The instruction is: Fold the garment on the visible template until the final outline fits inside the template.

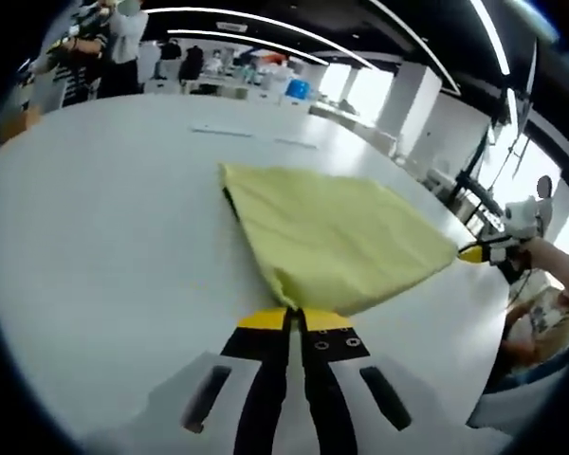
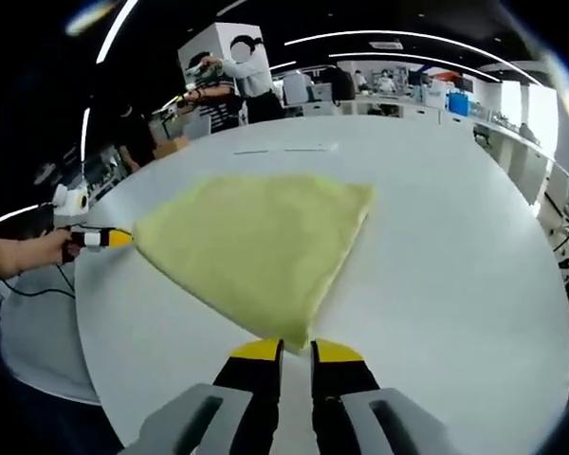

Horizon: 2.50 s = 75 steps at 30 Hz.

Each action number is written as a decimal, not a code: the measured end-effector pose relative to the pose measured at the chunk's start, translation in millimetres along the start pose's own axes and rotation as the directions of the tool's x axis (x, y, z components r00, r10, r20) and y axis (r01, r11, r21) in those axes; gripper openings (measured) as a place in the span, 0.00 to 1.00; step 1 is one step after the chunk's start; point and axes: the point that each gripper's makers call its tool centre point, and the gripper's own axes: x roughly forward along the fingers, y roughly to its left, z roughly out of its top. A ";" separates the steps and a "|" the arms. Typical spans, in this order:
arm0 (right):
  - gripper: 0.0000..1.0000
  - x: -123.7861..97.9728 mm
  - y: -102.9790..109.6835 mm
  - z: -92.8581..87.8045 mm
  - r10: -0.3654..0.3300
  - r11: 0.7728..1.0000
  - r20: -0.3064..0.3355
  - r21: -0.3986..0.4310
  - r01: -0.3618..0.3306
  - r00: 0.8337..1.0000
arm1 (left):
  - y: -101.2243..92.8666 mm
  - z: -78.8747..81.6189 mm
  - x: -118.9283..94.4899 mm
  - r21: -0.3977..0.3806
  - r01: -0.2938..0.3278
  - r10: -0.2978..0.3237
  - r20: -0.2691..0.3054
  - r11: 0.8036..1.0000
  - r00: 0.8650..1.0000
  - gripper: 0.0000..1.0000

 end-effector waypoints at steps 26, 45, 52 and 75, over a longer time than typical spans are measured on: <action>0.00 -6.0 -0.6 6.5 0.000 0.998 -0.001 -0.068 0.000 1.000 | 1.9 0.3 -20.1 0.243 0.055 -0.040 -0.068 0.968 0.997 0.00; 0.00 -5.0 4.6 -4.5 0.008 0.996 -0.058 -0.090 -0.013 0.998 | 6.9 -13.4 -14.2 0.507 0.077 0.008 -0.162 0.858 0.987 0.01; 0.00 -3.8 4.1 -4.5 0.014 0.996 -0.059 -0.084 -0.019 0.998 | 5.9 -11.7 -12.5 0.441 0.069 -0.007 -0.141 0.895 0.990 0.00; 0.00 -6.8 4.2 -8.6 0.012 0.993 -0.077 -0.115 -0.021 0.997 | 11.6 -10.9 -13.5 0.496 0.052 0.027 -0.150 0.867 0.988 0.00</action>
